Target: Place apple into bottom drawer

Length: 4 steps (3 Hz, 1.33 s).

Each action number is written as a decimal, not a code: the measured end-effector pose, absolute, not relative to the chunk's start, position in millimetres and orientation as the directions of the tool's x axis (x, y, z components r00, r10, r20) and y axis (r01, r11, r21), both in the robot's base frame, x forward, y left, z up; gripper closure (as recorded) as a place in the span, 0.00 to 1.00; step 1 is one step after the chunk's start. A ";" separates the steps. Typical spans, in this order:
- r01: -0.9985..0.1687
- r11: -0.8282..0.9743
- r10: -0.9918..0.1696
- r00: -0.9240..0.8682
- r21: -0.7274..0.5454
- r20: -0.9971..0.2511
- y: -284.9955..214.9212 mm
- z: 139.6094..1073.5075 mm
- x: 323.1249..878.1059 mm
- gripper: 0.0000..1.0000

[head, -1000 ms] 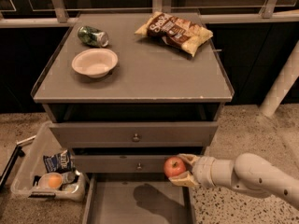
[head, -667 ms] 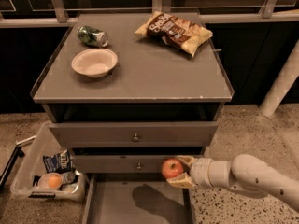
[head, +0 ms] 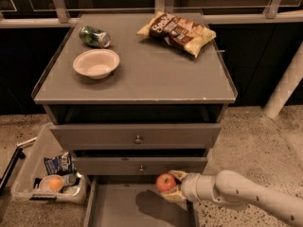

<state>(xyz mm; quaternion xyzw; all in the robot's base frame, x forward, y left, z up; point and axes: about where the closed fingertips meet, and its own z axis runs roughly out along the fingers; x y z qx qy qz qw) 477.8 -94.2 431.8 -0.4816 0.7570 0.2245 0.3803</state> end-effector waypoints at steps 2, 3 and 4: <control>-0.881 0.472 -0.537 -0.260 -0.030 -0.802 -88.6 321.3 485.8 1.00; -0.881 0.472 -0.537 -0.260 -0.030 -0.802 -88.6 321.1 485.8 1.00; -0.875 0.484 -0.539 -0.288 -0.011 -0.792 -85.2 302.8 482.9 1.00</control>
Offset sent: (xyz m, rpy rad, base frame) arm 0.0159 -0.0022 -0.1586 0.0074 -0.0340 -0.0619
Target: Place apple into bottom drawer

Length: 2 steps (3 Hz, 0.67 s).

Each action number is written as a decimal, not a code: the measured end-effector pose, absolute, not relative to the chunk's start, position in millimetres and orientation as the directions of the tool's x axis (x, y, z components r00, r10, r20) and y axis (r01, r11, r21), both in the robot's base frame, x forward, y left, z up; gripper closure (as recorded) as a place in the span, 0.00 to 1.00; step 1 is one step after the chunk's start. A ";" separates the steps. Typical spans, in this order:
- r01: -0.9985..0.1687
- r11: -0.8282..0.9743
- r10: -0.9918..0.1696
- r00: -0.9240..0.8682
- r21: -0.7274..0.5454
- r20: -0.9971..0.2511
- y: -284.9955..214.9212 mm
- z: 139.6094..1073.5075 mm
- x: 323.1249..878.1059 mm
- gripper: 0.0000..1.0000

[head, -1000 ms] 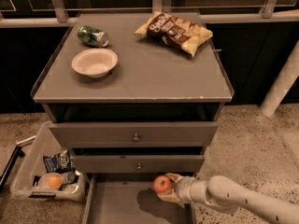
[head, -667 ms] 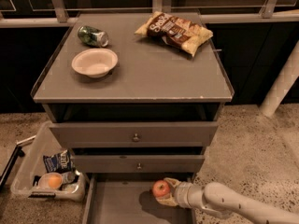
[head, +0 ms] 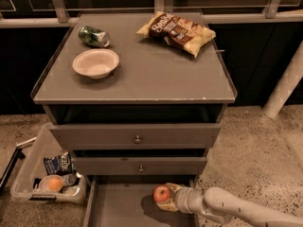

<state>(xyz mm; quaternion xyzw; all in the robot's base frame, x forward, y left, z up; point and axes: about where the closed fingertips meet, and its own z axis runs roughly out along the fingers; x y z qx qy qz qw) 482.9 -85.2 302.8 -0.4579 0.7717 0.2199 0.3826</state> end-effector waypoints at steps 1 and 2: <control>-0.872 0.488 -0.554 -0.295 -0.017 -0.779 -81.1 269.0 482.4 1.00; -0.870 0.492 -0.544 -0.293 -0.016 -0.786 -77.0 233.7 481.4 1.00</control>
Offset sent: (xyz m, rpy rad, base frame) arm -0.0015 0.0091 -0.1138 0.0014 -0.0053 -0.0217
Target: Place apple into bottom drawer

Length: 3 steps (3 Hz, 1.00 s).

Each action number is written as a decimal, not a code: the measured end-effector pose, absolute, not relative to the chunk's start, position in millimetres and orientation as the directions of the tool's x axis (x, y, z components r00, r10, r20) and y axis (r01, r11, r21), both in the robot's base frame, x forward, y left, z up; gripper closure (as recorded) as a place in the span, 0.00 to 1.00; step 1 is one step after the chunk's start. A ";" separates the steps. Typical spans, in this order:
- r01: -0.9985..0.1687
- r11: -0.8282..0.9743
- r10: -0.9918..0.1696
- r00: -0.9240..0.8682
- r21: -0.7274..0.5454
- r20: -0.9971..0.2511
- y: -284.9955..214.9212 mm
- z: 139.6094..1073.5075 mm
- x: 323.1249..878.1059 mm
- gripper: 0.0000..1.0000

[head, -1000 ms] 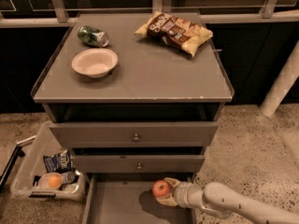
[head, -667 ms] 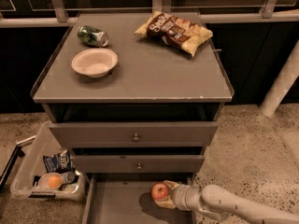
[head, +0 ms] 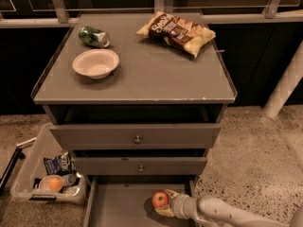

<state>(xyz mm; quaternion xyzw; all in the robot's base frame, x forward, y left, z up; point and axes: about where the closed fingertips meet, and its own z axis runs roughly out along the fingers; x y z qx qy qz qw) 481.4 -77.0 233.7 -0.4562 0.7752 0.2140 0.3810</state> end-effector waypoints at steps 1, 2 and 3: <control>-0.869 0.495 -0.525 -0.283 -0.017 -0.803 -74.6 206.7 485.0 1.00; -0.869 0.495 -0.519 -0.290 -0.006 -0.804 -70.3 176.9 489.3 1.00; -0.871 0.490 -0.521 -0.302 0.009 -0.798 -65.2 155.1 489.7 1.00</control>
Offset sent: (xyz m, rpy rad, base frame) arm 0.0151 0.0086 -0.0905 0.0344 0.0015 -0.0029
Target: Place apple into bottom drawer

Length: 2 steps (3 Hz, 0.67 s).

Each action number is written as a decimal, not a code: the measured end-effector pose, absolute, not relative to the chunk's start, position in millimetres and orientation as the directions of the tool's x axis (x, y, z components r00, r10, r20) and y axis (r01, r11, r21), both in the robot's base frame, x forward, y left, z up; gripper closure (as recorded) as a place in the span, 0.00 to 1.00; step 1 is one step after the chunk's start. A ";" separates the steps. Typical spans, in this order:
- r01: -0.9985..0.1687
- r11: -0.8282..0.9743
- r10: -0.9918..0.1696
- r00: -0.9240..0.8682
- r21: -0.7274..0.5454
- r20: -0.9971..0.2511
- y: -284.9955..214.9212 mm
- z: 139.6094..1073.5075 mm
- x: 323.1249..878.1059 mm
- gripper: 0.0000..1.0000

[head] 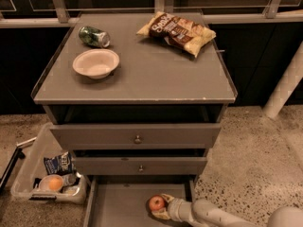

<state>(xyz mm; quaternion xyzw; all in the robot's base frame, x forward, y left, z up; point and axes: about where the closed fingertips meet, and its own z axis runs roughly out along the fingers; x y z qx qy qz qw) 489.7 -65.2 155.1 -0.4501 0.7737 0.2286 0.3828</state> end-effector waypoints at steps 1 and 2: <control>-0.874 0.485 -0.509 -0.301 0.021 -0.806 -55.8 146.1 487.2 1.00; -0.874 0.485 -0.509 -0.302 0.021 -0.806 -55.7 145.9 487.1 0.81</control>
Offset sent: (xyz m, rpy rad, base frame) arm -0.0021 0.0081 -0.0077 0.0152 0.0029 0.0056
